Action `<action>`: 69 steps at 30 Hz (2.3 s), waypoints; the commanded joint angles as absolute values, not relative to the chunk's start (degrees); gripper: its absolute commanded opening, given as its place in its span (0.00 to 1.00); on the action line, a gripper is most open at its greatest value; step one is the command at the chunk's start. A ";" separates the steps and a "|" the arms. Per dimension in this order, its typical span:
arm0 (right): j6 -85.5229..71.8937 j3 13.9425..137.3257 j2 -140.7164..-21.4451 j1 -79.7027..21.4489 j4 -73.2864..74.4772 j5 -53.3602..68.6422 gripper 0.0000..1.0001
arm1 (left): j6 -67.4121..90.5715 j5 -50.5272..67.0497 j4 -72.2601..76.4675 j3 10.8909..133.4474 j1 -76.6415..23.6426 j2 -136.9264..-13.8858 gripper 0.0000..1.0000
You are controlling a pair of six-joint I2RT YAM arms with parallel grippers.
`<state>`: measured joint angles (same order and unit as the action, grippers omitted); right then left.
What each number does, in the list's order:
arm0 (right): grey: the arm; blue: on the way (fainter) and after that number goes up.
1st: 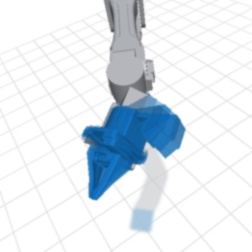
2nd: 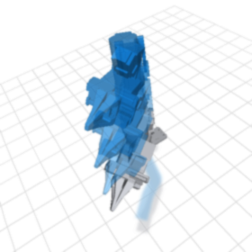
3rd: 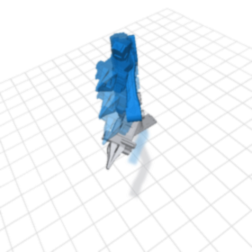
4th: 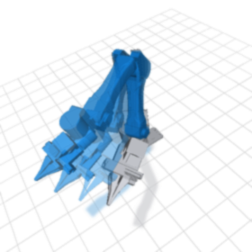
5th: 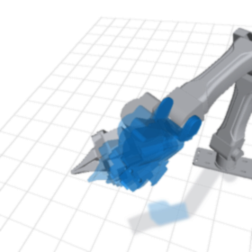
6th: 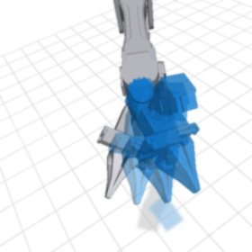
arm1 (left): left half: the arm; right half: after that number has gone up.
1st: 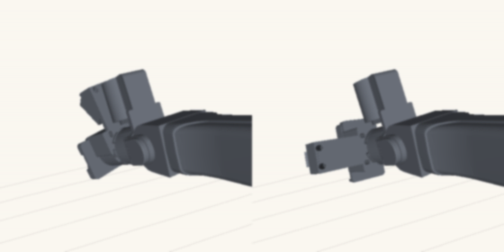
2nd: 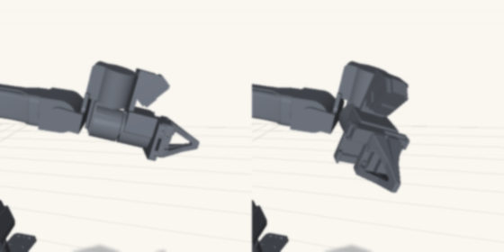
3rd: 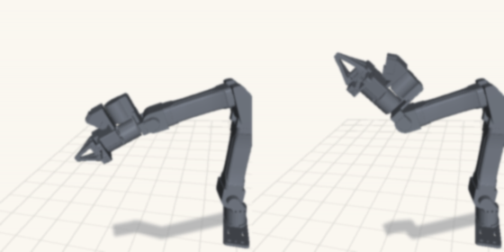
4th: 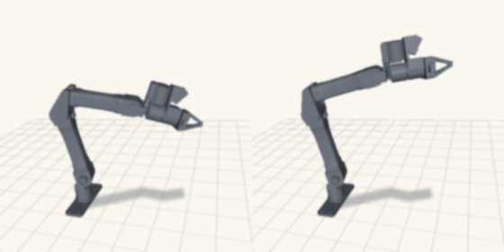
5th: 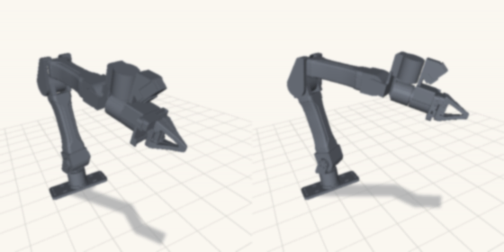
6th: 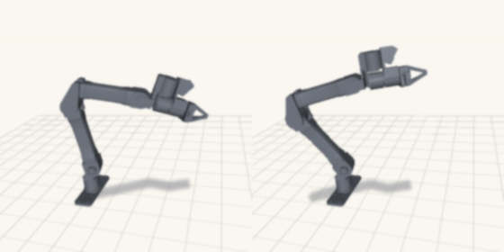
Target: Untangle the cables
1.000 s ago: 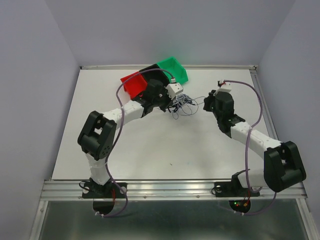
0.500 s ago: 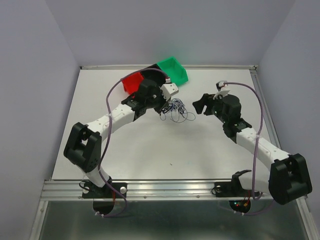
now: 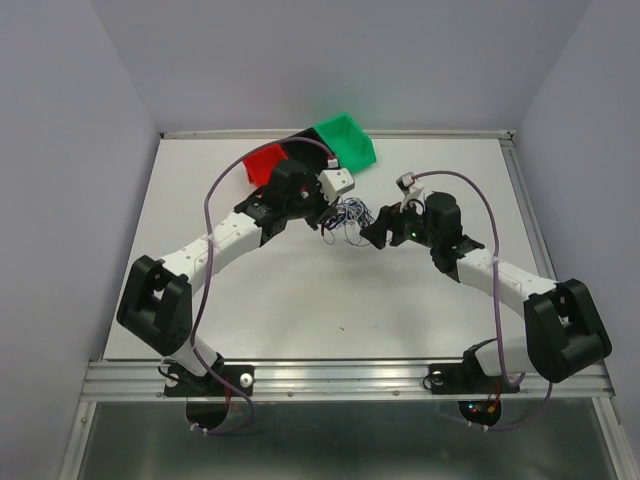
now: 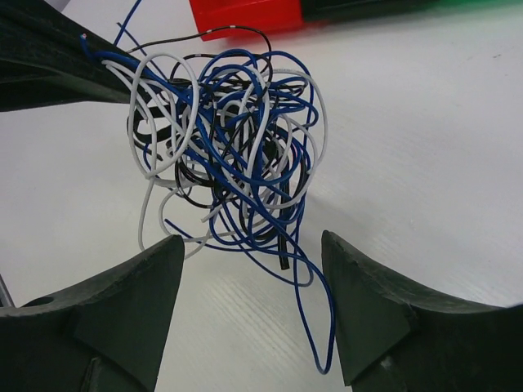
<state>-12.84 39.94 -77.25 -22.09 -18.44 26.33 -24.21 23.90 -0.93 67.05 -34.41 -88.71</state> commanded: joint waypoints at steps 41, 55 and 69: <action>-26.81 39.64 -60.03 -17.58 -6.07 -40.35 0.09 | -21.53 -20.40 15.91 59.42 -34.28 -75.50 0.00; -14.69 37.79 -56.42 -17.58 -13.51 5.62 0.98 | -21.97 9.90 7.39 60.20 -35.77 -72.68 0.00; -10.03 39.64 -66.26 -22.93 -20.30 28.04 0.94 | -23.99 17.84 4.57 59.24 -37.79 -71.10 0.00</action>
